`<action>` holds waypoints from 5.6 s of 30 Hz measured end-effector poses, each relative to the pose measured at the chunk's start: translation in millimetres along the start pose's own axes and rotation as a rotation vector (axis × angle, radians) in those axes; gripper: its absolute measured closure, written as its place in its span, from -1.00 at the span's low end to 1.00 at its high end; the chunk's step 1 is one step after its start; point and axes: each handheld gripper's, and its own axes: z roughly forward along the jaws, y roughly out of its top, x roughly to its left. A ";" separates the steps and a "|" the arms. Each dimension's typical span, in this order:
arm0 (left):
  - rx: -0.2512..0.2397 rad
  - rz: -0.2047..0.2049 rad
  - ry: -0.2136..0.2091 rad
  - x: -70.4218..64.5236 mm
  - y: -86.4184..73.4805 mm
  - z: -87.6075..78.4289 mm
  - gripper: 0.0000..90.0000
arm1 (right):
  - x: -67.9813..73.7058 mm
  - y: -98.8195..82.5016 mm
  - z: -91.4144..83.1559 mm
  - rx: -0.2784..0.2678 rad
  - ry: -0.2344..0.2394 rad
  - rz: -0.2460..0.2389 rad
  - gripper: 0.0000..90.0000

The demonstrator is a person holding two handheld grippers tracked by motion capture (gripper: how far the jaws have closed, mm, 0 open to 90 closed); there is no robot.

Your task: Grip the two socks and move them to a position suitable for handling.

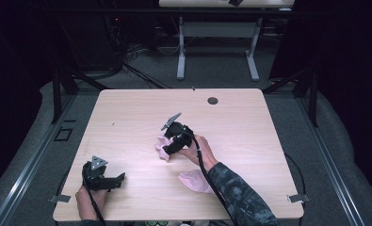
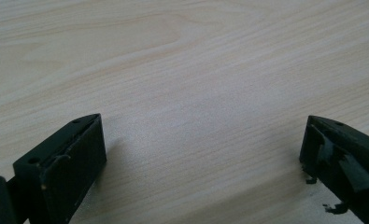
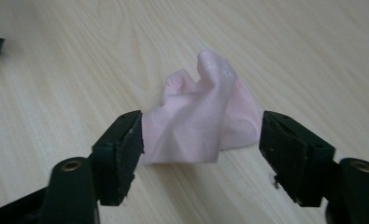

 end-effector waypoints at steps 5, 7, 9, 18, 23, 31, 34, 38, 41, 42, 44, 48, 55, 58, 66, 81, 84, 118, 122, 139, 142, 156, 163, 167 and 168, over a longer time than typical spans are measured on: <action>-0.002 0.000 -0.001 0.4 0.5 0.7 -1.00 | -5.2 -1.1 21.1 0.047 0.035 0.019 0.27; -0.002 0.000 -0.001 0.4 0.5 0.6 -1.00 | -9.9 -6.1 26.6 0.036 0.068 0.072 0.74; -0.002 0.000 -0.001 0.4 0.5 0.6 -1.00 | -12.5 -9.3 17.8 -0.002 0.102 0.097 0.86; -0.002 0.001 -0.002 0.4 0.5 0.6 -1.00 | -27.9 -44.0 -48.3 -0.125 0.167 0.254 0.81; -0.002 0.001 -0.002 0.4 0.5 0.6 -1.00 | -52.6 -88.7 -41.0 -0.006 0.056 0.366 0.44; -0.002 0.000 -0.001 0.3 0.5 0.7 -1.00 | -56.2 -112.5 -47.8 0.010 -0.119 0.282 -0.06; -0.002 0.000 -0.001 0.3 0.5 0.7 -1.00 | -44.7 -106.6 -58.6 -0.030 -0.105 0.194 -0.16; -0.002 0.000 0.000 0.3 0.5 0.7 -1.00 | -20.5 -93.5 -57.0 -0.032 -0.053 0.057 -0.06; -0.002 0.000 -0.002 0.3 0.5 0.6 -1.00 | -14.9 -90.2 -46.6 -0.004 -0.036 0.027 0.01; -0.002 0.000 -0.002 0.4 0.5 0.6 -1.00 | -12.8 -88.6 -37.3 0.024 -0.021 0.014 0.07; -0.002 0.001 -0.002 0.4 0.5 0.6 -1.00 | -12.4 -88.2 -29.4 0.049 -0.006 0.014 0.11; -0.002 0.001 -0.002 0.4 0.5 0.6 -1.00 | -12.7 -89.8 -18.3 0.093 0.016 0.011 0.20; -0.002 0.001 -0.002 0.3 0.5 0.6 -1.00 | -14.5 -95.1 -10.9 0.107 0.012 0.025 0.77; -0.002 0.001 -0.002 0.4 0.5 0.6 -1.00 | -14.5 -96.0 -12.0 0.096 0.008 0.020 0.82; -0.002 0.000 -0.001 0.3 0.5 0.6 -1.00 | -22.9 -116.6 -32.2 0.124 0.033 0.015 0.68; -0.002 0.000 -0.001 0.2 0.5 0.6 -1.00 | -56.0 -169.2 -72.8 0.162 -0.010 0.117 0.35; -0.002 0.000 0.000 0.2 0.5 0.6 -1.00 | -62.2 -173.6 -86.7 0.087 0.003 0.203 0.16; 0.000 -0.014 0.010 -0.7 1.1 1.0 -1.00 | -45.2 -153.7 -55.6 0.048 -0.053 0.290 0.05; 0.002 -0.013 0.005 -0.2 1.5 1.4 -1.00 | -44.7 -159.4 -50.8 0.054 -0.046 0.268 0.27; -0.005 -0.034 -0.078 -21.9 30.8 -9.2 -1.00 | -67.0 -151.9 -69.8 -0.020 -0.101 0.152 -0.02; -0.011 -0.027 -0.125 -32.5 37.2 -8.7 -1.00 | -60.6 -162.5 -88.0 -0.075 -0.063 0.225 -0.13; 0.072 0.190 -0.396 -136.2 69.3 25.2 -0.52 | -14.9 -217.4 -108.5 -0.067 -0.035 0.363 0.04; 0.094 0.256 -0.468 -163.6 81.5 42.1 -0.23 | -5.2 -226.2 -98.6 -0.036 -0.036 0.373 0.16; 0.115 0.276 -0.477 -171.1 82.7 48.3 -0.02 | -0.6 -226.3 -94.4 -0.032 -0.048 0.361 0.26; 0.114 0.286 -0.474 -172.3 82.8 49.4 0.02 | 0.2 -226.1 -93.3 -0.032 -0.045 0.357 0.28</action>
